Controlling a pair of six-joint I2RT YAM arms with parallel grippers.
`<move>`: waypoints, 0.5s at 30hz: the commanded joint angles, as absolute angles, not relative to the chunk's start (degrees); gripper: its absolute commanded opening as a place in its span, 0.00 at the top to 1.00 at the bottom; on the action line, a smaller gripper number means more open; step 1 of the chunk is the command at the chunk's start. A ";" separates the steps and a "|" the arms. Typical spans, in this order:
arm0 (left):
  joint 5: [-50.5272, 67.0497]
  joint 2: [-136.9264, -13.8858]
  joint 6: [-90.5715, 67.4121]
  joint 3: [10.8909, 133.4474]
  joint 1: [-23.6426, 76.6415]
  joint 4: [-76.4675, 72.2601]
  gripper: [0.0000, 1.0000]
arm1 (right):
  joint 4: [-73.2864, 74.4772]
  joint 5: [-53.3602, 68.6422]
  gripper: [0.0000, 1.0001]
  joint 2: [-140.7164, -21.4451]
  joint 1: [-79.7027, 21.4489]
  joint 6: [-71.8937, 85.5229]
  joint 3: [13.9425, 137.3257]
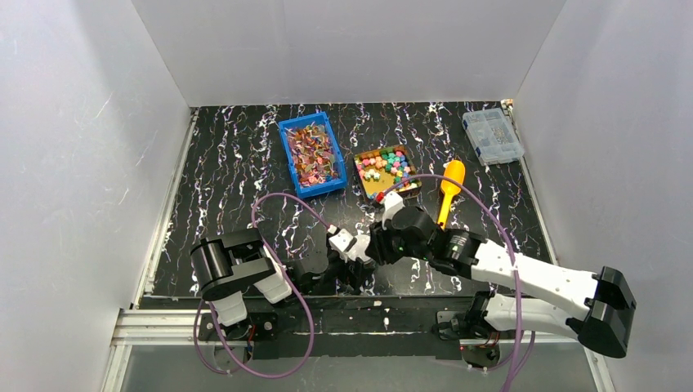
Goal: Pack the candies
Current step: Screw the bottle lid onto the packing bottle.
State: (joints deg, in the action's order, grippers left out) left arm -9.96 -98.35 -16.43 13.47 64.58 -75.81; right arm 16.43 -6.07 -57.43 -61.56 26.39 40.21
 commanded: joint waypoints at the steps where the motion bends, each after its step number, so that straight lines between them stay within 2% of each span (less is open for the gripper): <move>1: -9.32 -98.72 -17.12 11.69 64.07 -68.05 0.67 | 19.23 -10.34 0.58 -61.16 -60.20 21.05 45.64; 15: -6.88 -97.39 -17.01 11.36 64.07 -67.53 0.68 | 13.75 1.01 0.61 -74.86 -49.92 14.11 52.13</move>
State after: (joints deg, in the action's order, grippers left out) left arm -8.10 -97.80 -16.47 13.43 64.23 -75.16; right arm 17.50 -4.19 -71.88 -51.81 16.53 49.23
